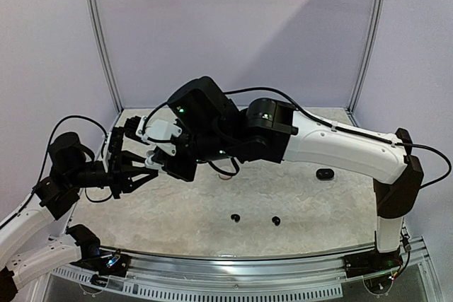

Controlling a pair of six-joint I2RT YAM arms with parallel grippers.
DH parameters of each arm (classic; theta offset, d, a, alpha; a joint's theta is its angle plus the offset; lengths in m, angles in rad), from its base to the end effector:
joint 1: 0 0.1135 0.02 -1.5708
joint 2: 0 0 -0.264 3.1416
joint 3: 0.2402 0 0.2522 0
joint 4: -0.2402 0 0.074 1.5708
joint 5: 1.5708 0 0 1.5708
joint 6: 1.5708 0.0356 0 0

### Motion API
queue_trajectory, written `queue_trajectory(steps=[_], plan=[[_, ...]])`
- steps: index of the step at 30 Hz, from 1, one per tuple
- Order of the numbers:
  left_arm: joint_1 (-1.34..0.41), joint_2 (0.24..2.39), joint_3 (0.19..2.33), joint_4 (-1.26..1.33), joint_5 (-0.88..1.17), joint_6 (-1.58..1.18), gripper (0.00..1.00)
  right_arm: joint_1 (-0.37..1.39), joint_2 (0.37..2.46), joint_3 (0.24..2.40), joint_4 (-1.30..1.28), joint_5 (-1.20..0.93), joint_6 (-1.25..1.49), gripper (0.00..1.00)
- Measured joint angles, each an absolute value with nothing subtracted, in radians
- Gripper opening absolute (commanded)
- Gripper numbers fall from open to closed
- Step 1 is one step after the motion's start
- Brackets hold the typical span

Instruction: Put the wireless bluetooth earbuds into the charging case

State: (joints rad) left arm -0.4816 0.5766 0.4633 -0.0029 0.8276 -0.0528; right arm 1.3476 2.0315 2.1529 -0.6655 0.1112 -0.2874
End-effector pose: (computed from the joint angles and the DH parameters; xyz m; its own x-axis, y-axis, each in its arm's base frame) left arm 0.1175 -0.0910 0.2780 -0.1533 0.0399 -0.9874 0.9548 0.2634 -0.1377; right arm 0.1072 0.4544 0.3826 0.1589 -0.5727 -0.8042 -0.9417 0.1567 -0.2976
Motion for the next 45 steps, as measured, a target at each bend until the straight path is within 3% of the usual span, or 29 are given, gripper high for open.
queue_trajectory(steps=[12, 19, 28, 45], plan=[[-0.482, 0.576, 0.463, -0.023, 0.824, -0.027, 0.0, 1.348, 2.045, 2.154, -0.667, 0.109, -0.276, 0.18], [-0.482, 0.577, 0.463, -0.037, 0.821, -0.022, 0.0, 1.348, 2.051, 2.158, -0.667, 0.11, -0.265, 0.08], [-0.487, 0.577, 0.463, -0.039, 0.817, -0.024, 0.0, 1.347, 2.051, 2.161, -0.674, 0.118, -0.267, 0.04], [-0.494, 0.584, 0.459, -0.053, 0.803, -0.04, 0.0, 1.345, 2.015, 2.065, -0.607, 0.106, -0.308, 0.08]])
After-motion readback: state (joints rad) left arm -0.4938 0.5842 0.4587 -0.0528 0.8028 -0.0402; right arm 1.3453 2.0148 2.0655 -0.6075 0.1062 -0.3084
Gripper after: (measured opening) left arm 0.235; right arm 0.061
